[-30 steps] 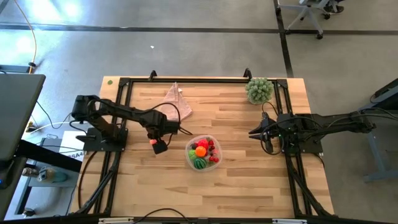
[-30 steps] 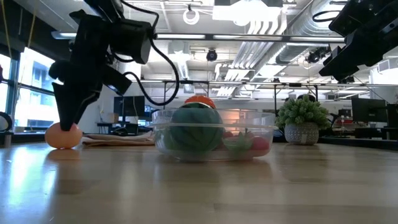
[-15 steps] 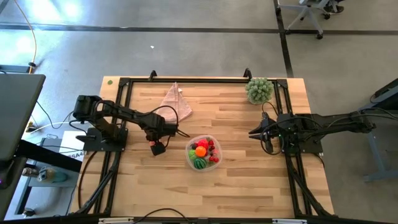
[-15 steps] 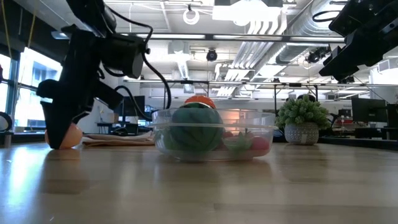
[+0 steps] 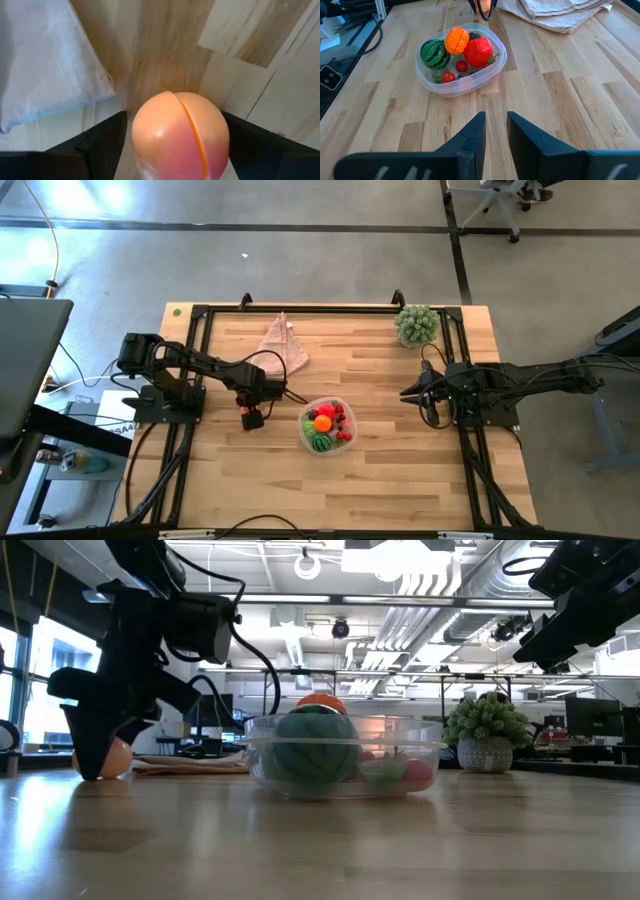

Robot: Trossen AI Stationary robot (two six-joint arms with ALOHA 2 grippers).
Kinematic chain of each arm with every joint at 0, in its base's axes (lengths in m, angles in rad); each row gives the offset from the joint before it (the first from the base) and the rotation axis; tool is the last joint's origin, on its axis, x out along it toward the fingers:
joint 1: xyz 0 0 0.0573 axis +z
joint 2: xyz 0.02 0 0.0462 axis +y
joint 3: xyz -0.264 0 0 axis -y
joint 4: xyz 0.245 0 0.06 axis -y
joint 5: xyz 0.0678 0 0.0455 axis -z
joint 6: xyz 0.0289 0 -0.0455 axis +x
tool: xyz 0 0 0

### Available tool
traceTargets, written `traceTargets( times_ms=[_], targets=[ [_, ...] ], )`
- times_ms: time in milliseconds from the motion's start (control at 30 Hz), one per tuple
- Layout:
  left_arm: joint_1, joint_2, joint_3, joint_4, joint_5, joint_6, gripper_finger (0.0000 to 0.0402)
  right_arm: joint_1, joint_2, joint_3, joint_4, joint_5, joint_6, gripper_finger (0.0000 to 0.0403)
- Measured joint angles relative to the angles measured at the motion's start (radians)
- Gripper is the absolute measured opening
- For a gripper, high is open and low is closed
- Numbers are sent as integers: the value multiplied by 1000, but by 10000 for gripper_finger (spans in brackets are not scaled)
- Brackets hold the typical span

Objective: Pick and placing Produce into tupperware
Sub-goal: Put the peach into the transparent bin

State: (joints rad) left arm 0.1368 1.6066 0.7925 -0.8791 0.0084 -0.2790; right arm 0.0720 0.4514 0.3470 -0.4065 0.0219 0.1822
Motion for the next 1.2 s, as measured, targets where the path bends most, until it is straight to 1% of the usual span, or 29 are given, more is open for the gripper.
traceTargets(
  times_ms=[400, 500, 700, 800, 867, 1067, 1133, 1200],
  targets=[
    [0, 0, 0, 10, 3, 63, 295, 0, 0, 0, 0, 0, 0, 68],
    [0, 0, 0, 12, 14, 62, 282, 0, 0, 0, 0, 0, 0, 68],
    [1, 0, 0, 14, 18, 62, 236, 0, 0, 0, 0, 0, 0, 68],
    [1, 0, 1, 14, 18, 62, 223, 0, 0, 0, 0, 0, 0, 68],
    [1, 0, 1, 14, 19, 62, 224, 0, 0, 0, 0, 0, 0, 68],
    [1, 0, 0, 16, 22, 62, 256, 0, 0, 0, 0, 0, 0, 68],
    [0, 0, 0, 16, 22, 62, 255, 0, 0, 0, 0, 0, 0, 68],
    [1, 0, 0, 16, 22, 63, 246, 0, 0, 0, 0, 0, 0, 68]
  ],
)
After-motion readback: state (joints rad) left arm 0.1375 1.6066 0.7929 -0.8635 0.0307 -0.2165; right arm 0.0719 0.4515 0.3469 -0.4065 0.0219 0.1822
